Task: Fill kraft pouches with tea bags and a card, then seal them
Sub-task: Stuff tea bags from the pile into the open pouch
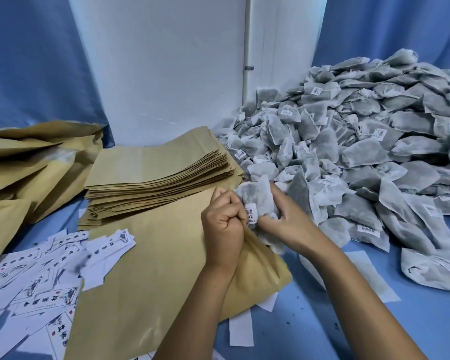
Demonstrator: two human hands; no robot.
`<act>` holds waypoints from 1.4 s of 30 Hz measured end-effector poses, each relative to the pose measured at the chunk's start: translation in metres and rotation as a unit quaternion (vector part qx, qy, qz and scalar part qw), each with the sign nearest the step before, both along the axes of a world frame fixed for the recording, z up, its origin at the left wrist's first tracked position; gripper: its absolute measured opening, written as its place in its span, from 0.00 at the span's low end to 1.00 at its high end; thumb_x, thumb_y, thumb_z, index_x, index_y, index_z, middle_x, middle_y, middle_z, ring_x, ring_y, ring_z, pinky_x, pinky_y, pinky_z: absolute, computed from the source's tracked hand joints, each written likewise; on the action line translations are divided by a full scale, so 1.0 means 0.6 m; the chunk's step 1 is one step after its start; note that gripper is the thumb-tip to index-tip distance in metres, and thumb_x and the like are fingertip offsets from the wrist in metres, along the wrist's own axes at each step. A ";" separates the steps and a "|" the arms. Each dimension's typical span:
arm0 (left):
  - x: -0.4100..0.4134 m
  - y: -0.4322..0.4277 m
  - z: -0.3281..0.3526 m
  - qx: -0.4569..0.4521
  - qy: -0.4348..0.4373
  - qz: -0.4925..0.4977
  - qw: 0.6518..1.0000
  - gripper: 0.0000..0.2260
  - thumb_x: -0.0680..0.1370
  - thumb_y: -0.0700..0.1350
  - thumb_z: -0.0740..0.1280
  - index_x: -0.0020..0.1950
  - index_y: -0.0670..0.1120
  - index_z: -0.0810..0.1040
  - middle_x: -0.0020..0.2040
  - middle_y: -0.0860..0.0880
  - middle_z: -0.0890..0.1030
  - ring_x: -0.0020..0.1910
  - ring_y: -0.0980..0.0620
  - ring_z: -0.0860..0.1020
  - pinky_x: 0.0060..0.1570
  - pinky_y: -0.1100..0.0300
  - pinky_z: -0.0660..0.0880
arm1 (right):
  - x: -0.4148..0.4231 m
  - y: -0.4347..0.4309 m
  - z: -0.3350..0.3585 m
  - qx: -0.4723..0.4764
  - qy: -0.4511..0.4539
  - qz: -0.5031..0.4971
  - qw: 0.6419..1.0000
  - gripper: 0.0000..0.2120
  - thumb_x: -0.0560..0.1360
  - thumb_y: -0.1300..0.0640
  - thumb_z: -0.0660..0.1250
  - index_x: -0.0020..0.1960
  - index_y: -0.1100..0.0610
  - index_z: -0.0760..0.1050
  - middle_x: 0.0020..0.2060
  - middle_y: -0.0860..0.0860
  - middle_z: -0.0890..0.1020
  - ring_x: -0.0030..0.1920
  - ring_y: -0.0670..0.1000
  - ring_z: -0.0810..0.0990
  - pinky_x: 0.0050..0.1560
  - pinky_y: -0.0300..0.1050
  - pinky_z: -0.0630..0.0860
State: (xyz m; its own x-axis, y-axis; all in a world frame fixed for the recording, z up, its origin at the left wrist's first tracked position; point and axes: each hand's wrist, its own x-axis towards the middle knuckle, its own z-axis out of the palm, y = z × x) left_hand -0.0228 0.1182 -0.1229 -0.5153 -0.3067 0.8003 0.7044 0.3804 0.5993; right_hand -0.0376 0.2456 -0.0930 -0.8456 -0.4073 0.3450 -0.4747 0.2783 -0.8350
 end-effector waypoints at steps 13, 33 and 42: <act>-0.013 0.000 -0.004 -0.051 -0.034 -0.008 0.998 0.13 0.60 0.26 0.58 0.23 0.42 0.69 0.28 0.53 0.67 0.37 0.52 0.66 0.38 0.66 0.63 | -0.010 0.006 -0.009 -0.032 -0.124 0.064 0.990 0.13 0.66 0.58 0.68 0.47 0.43 0.77 0.39 0.36 0.83 0.41 0.34 0.80 0.37 0.27 0.72; -0.035 -0.013 -0.009 0.015 -0.090 -0.009 0.996 0.17 0.59 0.28 0.54 0.24 0.50 0.67 0.29 0.53 0.68 0.36 0.54 0.68 0.35 0.66 0.63 | -0.018 0.011 -0.009 0.036 -0.305 0.075 0.949 0.05 0.73 0.63 0.66 0.39 0.58 0.79 0.34 0.52 0.80 0.34 0.48 0.78 0.36 0.40 0.73; -0.031 -0.002 0.003 -0.059 -0.069 -0.045 0.995 0.12 0.60 0.27 0.57 0.23 0.43 0.69 0.28 0.49 0.69 0.37 0.53 0.67 0.36 0.64 0.63 | -0.025 -0.027 -0.019 -0.185 -0.290 0.026 0.939 0.09 0.77 0.65 0.61 0.55 0.70 0.73 0.45 0.62 0.75 0.43 0.55 0.74 0.44 0.44 0.70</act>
